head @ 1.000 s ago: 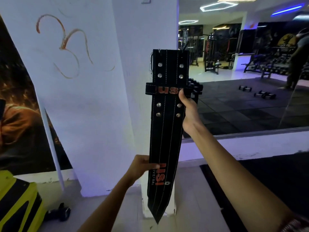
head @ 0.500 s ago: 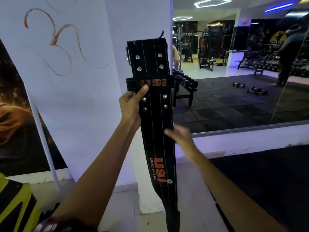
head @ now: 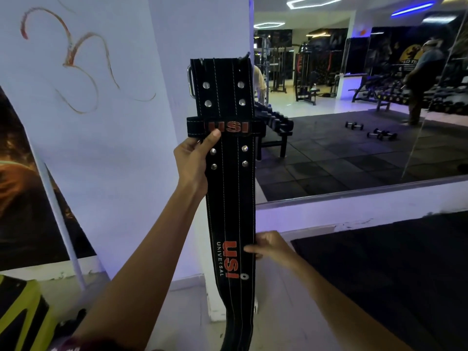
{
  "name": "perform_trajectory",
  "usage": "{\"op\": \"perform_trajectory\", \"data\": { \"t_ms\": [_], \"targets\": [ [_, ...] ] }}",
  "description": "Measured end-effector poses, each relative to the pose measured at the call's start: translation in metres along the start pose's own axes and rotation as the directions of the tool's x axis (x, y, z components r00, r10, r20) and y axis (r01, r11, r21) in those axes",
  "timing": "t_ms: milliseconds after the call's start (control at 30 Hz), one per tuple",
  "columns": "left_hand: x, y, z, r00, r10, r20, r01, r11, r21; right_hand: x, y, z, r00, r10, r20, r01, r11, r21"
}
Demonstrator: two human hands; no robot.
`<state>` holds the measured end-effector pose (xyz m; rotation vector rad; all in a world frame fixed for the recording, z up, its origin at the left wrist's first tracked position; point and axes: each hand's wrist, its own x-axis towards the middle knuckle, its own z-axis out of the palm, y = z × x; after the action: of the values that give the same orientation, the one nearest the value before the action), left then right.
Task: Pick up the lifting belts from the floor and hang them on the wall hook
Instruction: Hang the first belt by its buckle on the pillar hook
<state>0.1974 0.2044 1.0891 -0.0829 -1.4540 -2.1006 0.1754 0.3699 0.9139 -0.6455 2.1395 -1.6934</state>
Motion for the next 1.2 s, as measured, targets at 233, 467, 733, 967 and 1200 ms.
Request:
{"op": "perform_trajectory", "data": {
  "t_ms": [233, 467, 733, 967, 1200],
  "targets": [
    [-0.008, -0.013, -0.006, 0.999, -0.007, 0.052, 0.003, 0.998, 0.062, 0.049, -0.15, -0.018, 0.906, -0.259, -0.335, 0.366, 0.876, 0.313],
    [-0.033, -0.059, -0.064, 0.935, -0.208, 0.288, 0.085, 0.917, 0.389, 0.063, -0.148, -0.015, 0.925, -0.169, -0.34, 0.332, 0.793, 0.511],
    [-0.03, -0.076, -0.062, 0.973, -0.171, 0.154, 0.115, 0.94, 0.322, 0.064, -0.154, -0.01, 0.912, -0.126, -0.391, 0.322, 0.81, 0.49],
    [-0.068, -0.126, -0.107, 0.785, -0.542, 0.299, 0.202, 0.68, 0.705, 0.061, -0.151, -0.019, 0.916, -0.154, -0.371, 0.325, 0.828, 0.458],
    [-0.002, -0.023, -0.033, 0.987, -0.056, 0.154, 0.021, 0.975, 0.22, 0.062, -0.142, -0.014, 0.931, -0.178, -0.319, 0.317, 0.825, 0.467]
  ]
}}
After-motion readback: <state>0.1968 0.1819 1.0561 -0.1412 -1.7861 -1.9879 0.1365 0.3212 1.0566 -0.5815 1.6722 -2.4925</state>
